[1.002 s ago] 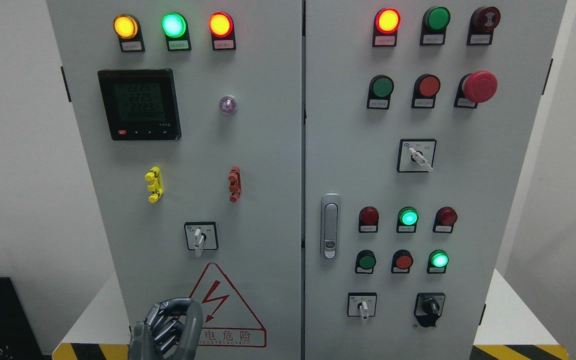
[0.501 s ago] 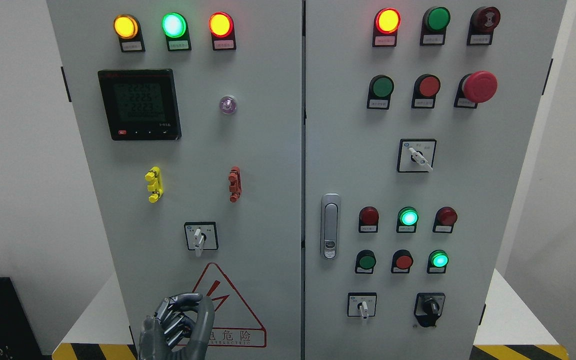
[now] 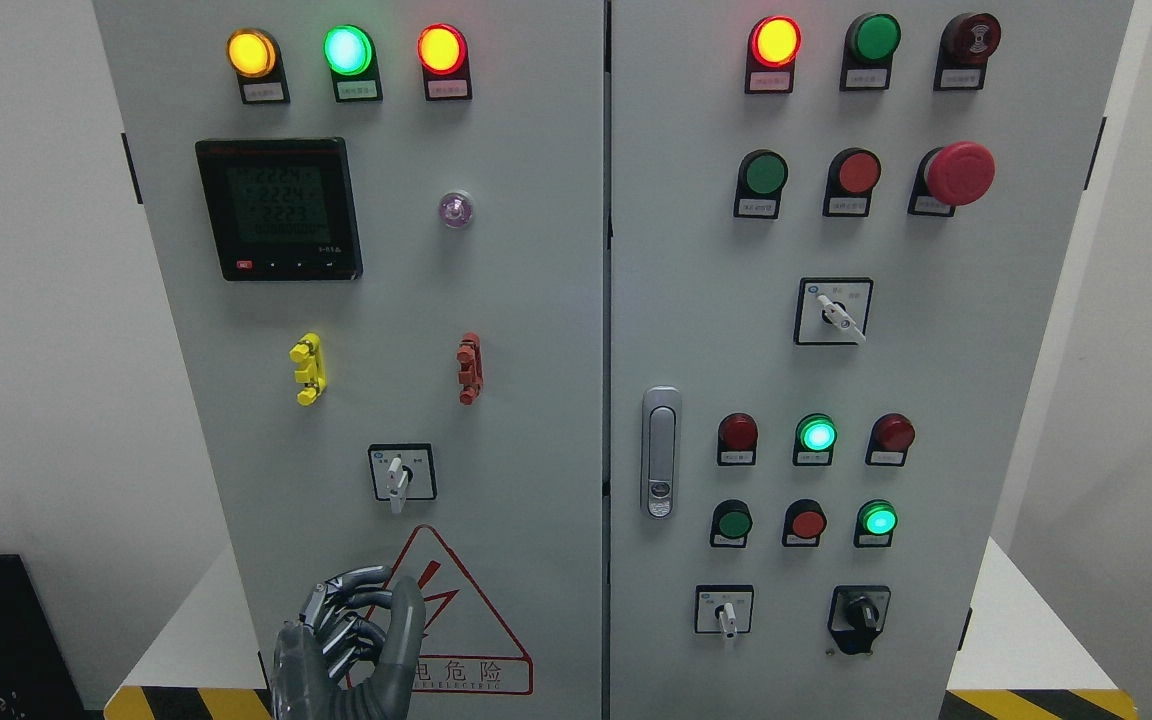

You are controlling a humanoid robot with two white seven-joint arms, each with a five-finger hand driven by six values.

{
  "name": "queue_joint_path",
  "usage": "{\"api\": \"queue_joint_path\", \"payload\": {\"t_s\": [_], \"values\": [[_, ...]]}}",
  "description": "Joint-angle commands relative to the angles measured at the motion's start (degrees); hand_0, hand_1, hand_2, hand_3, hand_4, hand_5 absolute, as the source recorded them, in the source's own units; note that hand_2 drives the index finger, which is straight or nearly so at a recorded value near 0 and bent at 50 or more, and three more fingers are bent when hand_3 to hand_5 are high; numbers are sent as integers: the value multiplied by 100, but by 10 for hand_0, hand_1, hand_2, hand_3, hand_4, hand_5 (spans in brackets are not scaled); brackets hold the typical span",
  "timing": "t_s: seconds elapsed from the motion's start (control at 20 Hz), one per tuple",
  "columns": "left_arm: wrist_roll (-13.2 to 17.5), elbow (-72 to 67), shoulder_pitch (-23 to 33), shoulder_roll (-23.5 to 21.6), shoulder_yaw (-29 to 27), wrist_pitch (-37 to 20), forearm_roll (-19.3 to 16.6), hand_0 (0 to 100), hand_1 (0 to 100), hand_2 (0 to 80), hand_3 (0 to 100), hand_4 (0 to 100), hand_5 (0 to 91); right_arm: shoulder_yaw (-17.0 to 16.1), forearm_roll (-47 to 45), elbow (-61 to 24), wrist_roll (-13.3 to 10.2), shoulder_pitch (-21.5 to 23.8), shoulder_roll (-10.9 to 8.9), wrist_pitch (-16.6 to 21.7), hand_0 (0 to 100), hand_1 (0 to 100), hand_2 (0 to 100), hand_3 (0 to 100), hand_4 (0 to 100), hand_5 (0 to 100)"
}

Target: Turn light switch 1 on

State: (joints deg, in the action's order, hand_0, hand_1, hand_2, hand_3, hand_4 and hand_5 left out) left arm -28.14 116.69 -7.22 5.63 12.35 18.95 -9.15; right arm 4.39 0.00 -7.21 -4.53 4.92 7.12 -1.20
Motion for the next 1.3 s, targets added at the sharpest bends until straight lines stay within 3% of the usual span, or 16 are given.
{"api": "queue_joint_path", "payload": {"t_s": [0.0,0.4,0.6,1.25], "values": [[-7,-76,-165,96,-180,21,-34,335,604,403,618,831,763,0,-141,0,-4,0,0,-3,0,0,0,0,0,0],[-8,-182,-666,105,-339,487,-34,323,602,403,616,830,764,0,-141,0,-4,0,0,-3,0,0,0,0,0,0],[-201,-182,-763,96,-330,619,-87,313,608,401,616,827,758,0,-141,0,-4,0,0,-3,0,0,0,0,0,0],[-201,-252,-1010,87,-189,830,-131,310,628,397,581,823,752,0,-141,0,-4,0,0,-3,0,0,0,0,0,0]]}}
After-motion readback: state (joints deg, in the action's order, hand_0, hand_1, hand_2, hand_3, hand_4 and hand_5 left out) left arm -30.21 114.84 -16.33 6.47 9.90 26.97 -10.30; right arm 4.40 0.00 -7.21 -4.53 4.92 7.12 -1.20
